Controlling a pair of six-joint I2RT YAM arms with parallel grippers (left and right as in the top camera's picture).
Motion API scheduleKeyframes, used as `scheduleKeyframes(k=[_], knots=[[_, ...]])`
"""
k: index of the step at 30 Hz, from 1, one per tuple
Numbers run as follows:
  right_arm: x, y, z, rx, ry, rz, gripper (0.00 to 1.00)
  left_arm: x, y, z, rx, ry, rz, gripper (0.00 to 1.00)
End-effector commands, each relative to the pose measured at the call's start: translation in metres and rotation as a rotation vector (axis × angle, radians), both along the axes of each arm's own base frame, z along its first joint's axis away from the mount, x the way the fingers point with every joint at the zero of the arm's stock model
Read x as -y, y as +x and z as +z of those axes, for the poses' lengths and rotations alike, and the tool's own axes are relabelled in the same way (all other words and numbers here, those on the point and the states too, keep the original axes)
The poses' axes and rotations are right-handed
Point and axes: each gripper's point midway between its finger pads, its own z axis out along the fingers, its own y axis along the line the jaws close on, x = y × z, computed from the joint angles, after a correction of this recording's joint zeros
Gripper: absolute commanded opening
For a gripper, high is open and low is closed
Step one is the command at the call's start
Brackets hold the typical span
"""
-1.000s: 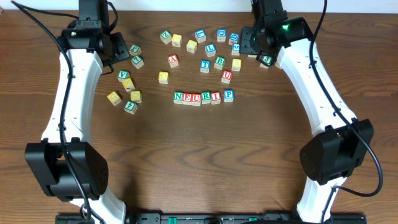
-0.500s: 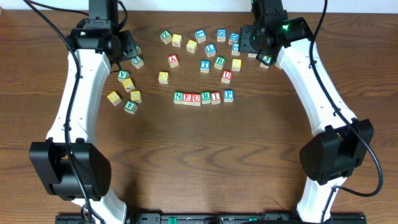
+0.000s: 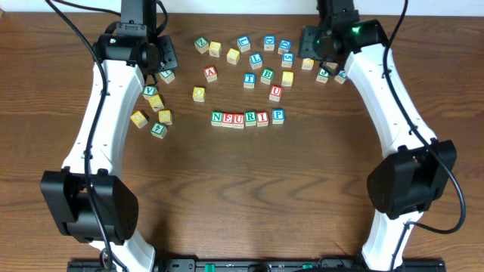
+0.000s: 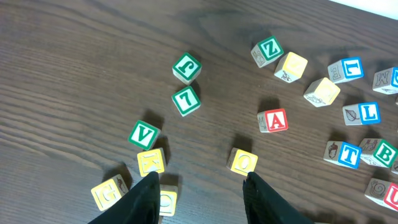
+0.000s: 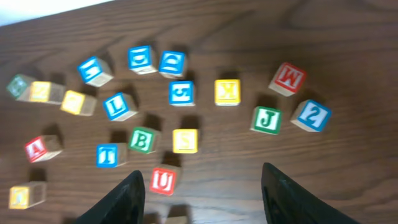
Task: Spell out NEURIPS
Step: 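Move right gripper over yellow S block in the arc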
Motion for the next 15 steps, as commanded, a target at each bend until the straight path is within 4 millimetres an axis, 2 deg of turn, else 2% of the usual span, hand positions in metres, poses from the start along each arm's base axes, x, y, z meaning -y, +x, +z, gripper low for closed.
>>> scheduleKeyframes(k=[1, 6, 8, 12, 15], knots=[[0.012, 0.007, -0.005, -0.005, 0.000, -0.033, 0.55, -0.001, 0.005, -0.002, 0.001, 0.000, 0.008, 0.43], [0.029, 0.010, -0.007, -0.007, 0.001, -0.066, 0.55, -0.002, 0.008, -0.009, -0.008, 0.003, 0.011, 0.43], [0.030, 0.011, -0.006, -0.006, 0.010, -0.066, 0.55, -0.002, 0.010, -0.011, -0.009, 0.004, 0.011, 0.43], [0.020, 0.012, -0.014, -0.023, 0.051, -0.043, 0.54, -0.007, 0.013, -0.010, 0.006, 0.026, 0.027, 0.43], [0.007, 0.011, -0.028, -0.061, 0.074, -0.019, 0.54, -0.017, 0.014, -0.008, 0.014, 0.066, 0.058, 0.43]])
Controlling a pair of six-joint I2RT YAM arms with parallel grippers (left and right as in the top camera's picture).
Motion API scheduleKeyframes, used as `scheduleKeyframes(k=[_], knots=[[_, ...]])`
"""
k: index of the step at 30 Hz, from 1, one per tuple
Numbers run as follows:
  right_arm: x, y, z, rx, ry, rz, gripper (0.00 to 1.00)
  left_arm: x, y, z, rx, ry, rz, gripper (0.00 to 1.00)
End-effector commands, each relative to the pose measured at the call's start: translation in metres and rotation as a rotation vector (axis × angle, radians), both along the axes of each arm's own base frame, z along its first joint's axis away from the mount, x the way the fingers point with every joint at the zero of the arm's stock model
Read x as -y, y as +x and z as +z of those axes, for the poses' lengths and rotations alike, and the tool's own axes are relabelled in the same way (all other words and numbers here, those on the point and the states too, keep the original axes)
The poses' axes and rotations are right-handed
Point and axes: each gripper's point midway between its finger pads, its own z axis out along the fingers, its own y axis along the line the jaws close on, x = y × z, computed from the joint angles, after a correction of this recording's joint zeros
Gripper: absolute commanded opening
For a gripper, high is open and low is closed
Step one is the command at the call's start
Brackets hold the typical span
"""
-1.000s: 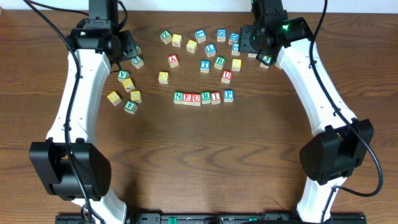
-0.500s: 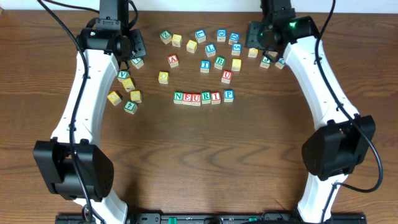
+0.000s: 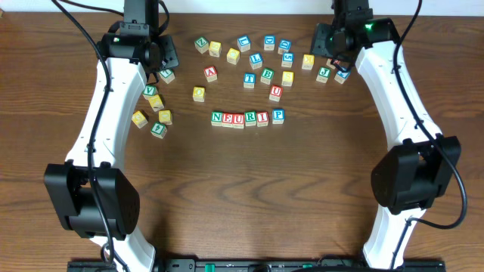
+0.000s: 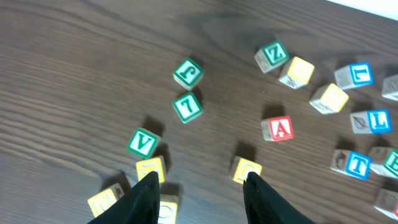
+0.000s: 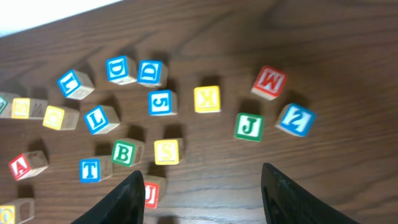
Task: Spell out NEURIPS
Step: 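Move right gripper over yellow S block in the arc, then lower right gripper and close it on yellow S block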
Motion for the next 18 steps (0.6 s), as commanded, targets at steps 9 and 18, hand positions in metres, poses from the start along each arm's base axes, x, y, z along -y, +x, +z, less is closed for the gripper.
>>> scheduleKeyframes(k=[9, 18], knots=[[-0.043, 0.002, -0.058, -0.105, 0.039, 0.074, 0.55, -0.041, 0.002, -0.001, -0.004, 0.055, 0.102, 0.43], [-0.059, 0.015, -0.100, -0.116, 0.022, 0.112, 0.55, -0.059, -0.001, -0.001, -0.011, 0.055, 0.139, 0.44]])
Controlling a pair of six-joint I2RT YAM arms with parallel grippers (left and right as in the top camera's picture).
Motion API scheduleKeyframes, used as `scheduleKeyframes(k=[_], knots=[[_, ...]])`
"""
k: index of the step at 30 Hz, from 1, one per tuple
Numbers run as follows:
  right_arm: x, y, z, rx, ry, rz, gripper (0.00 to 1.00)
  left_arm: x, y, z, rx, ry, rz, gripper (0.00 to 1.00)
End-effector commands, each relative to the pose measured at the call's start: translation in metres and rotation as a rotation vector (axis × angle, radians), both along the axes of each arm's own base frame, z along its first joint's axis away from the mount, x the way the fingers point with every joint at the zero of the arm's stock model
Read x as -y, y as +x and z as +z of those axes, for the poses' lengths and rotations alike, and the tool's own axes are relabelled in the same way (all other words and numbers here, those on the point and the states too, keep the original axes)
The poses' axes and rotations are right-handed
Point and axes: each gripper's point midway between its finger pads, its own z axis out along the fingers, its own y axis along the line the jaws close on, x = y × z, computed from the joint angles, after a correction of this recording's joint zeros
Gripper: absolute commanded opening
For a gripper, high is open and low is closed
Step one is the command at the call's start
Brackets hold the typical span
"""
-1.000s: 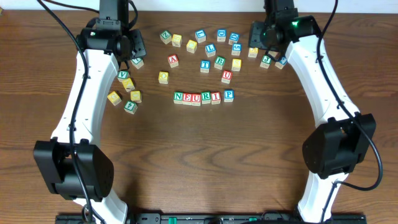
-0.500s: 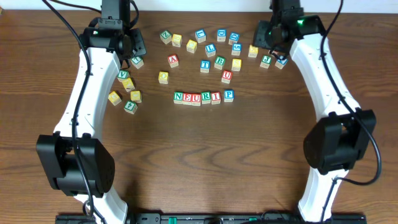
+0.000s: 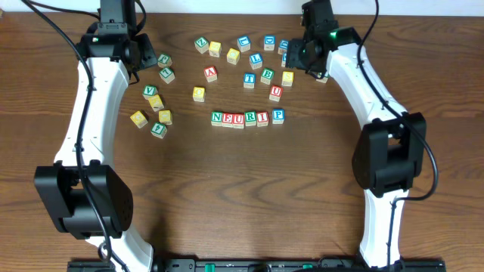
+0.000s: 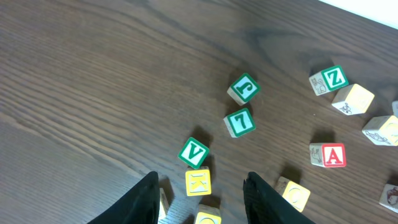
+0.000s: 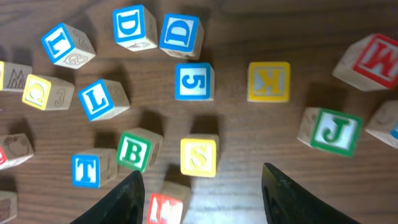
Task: Spell out NEURIPS
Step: 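Lower right gripper and close it on yellow S block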
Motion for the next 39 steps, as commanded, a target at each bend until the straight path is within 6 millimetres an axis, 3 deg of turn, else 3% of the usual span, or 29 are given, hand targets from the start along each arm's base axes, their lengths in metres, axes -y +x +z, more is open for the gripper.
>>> scheduleKeyframes(k=[1, 8, 24, 39], knots=[[-0.009, 0.001, -0.029, -0.040, -0.014, 0.021, 0.55, -0.005, 0.000, -0.002, -0.013, 0.009, 0.017, 0.44], [-0.014, -0.002, -0.053, -0.068, -0.048, 0.081, 0.56, -0.005, -0.005, -0.005, -0.038, 0.009, 0.017, 0.44], [-0.015, 0.010, -0.065, -0.027, -0.092, 0.140, 0.56, -0.009, -0.006, -0.006, -0.065, 0.080, -0.085, 0.44], [-0.016, 0.008, -0.077, -0.046, -0.096, 0.141, 0.44, -0.040, -0.011, -0.006, -0.072, 0.077, -0.020, 0.44]])
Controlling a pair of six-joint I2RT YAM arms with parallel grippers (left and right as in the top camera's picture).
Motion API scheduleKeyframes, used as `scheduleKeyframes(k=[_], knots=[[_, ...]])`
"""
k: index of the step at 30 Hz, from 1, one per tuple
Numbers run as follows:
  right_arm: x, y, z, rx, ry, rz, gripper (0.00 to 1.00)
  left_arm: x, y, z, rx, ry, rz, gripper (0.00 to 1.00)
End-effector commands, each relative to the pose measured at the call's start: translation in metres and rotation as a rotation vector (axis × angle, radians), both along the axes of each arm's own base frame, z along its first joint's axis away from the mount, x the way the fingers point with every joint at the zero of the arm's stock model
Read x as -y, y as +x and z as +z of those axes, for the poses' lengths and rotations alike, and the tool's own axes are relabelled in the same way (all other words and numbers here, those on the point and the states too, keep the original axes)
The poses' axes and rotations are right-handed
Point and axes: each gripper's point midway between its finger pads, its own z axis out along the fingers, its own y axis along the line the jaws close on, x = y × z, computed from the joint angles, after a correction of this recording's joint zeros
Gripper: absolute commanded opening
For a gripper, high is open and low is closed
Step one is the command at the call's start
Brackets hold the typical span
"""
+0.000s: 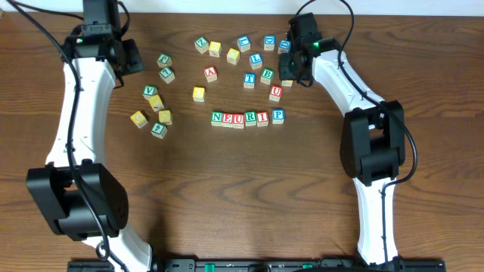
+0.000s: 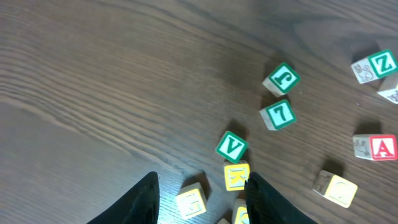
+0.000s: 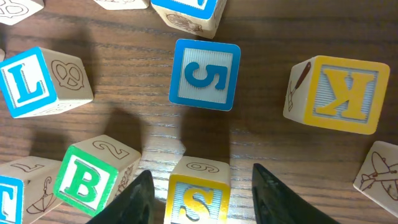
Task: Spell out NEURIPS
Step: 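Lower right gripper and close it on yellow S block, then carry yellow S block and lower it right of blue P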
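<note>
A row of letter blocks (image 1: pixel 247 118) reads N, E, U, R, I, P at the table's middle, the P block (image 1: pixel 278 115) at its right end. My right gripper (image 3: pixel 202 170) is open and low over the yellow S block (image 3: pixel 198 194), one finger on either side with a gap to each. From overhead, the right gripper (image 1: pixel 290 70) covers most of that block in the back cluster. My left gripper (image 2: pixel 202 175) hangs open high above the left group, over a yellow K block (image 2: pixel 236 177) and a yellow block (image 2: pixel 191 201).
Close around the S stand a blue 5 (image 3: pixel 205 73), a yellow K (image 3: pixel 339 93), a green B (image 3: pixel 87 180) and a blue L (image 3: pixel 28 84). A red U (image 1: pixel 276 92) lies just in front. Green V (image 2: pixel 231 147), 7 (image 2: pixel 278 115) and J (image 2: pixel 283 78) lie left.
My right gripper has come much lower and nearer the yellow S, which now sits between its open fingers. My left gripper has shifted further left and back. No block has moved.
The NEURIP row stood at every moment. My right gripper was open over the back right blocks, then further back, then over the S and 5, and now sits low around the S. My left gripper stayed open and moved away to the back left.
</note>
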Motion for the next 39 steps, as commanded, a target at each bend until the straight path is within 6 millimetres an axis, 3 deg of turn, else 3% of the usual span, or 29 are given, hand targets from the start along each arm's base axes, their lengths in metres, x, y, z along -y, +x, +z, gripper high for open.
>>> scheduleKeyframes(k=[1, 21, 25, 31, 36, 39], knots=[[-0.002, 0.000, -0.010, -0.008, -0.021, 0.009, 0.43, -0.005, 0.002, -0.001, -0.007, 0.020, -0.003, 0.44], [-0.004, -0.009, -0.015, -0.051, -0.009, 0.015, 0.24, -0.005, 0.002, -0.001, -0.007, 0.019, -0.002, 0.44], [-0.003, -0.012, 0.002, -0.044, -0.001, 0.010, 0.22, -0.005, 0.002, -0.001, -0.007, 0.019, -0.002, 0.44], [-0.001, -0.019, 0.049, -0.004, 0.011, 0.010, 0.22, -0.005, 0.002, -0.001, -0.007, 0.019, -0.002, 0.44], [0.004, -0.038, 0.091, 0.001, 0.015, 0.007, 0.21, -0.005, 0.002, -0.001, -0.007, 0.019, -0.002, 0.44], [0.009, -0.053, 0.104, -0.030, 0.011, -0.004, 0.21, -0.005, 0.002, -0.001, -0.006, 0.020, -0.002, 0.44]])
